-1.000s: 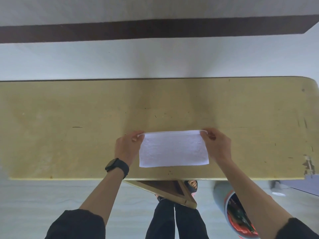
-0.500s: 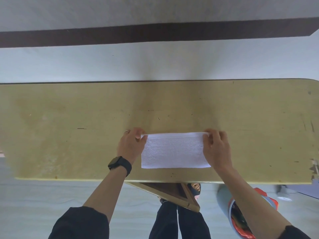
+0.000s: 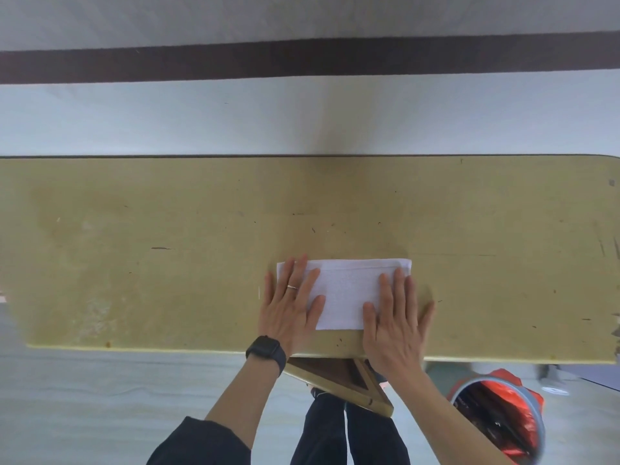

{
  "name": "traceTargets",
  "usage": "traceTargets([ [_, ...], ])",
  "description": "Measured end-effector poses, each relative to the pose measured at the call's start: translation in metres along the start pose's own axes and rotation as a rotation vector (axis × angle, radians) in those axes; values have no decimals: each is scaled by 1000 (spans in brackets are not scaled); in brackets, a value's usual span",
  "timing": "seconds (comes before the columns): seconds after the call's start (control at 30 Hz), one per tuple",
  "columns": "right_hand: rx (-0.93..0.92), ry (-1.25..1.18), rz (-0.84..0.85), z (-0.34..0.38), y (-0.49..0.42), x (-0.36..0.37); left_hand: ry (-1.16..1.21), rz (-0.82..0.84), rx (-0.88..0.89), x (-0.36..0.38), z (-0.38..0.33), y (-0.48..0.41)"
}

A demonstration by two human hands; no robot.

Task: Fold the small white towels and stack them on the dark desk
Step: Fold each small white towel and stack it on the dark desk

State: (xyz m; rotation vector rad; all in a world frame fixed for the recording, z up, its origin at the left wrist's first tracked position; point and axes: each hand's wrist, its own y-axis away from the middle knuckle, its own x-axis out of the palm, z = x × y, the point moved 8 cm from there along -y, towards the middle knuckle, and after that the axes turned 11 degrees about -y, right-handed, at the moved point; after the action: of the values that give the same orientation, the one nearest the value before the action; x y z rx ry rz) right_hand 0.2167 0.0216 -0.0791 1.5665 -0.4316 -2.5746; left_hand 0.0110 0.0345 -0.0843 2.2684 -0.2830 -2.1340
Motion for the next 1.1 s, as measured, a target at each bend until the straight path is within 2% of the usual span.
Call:
traceTargets([
  [0.13,8,-35,32,0,-1,-5,-40,35,-36,-8,2,3],
  [0.33,-40,108,23,30,-53,-40,-80,33,-46,-41,-5,25],
  [0.5,-304,184,172,79,-78,-25,-13,39,-2,-39,-23,46],
  [0.57,-359,135,159,80,-66,-24,-6,-19,10,-40,-22,51],
  [0.7,-470,-55,-38,48,-3,-36,27,-64,219,-33,-24,65],
  [0.8,-614,-52,-18,17,46,-21,4,-57,405,-16,-27,73],
  [0.93,-727,-71,-44,-7,65,-8,24,-118,444,-13,-27,77],
  [1.1,-740,-151,-63,-10,66,-7,99,-156,455,-21,-28,84],
])
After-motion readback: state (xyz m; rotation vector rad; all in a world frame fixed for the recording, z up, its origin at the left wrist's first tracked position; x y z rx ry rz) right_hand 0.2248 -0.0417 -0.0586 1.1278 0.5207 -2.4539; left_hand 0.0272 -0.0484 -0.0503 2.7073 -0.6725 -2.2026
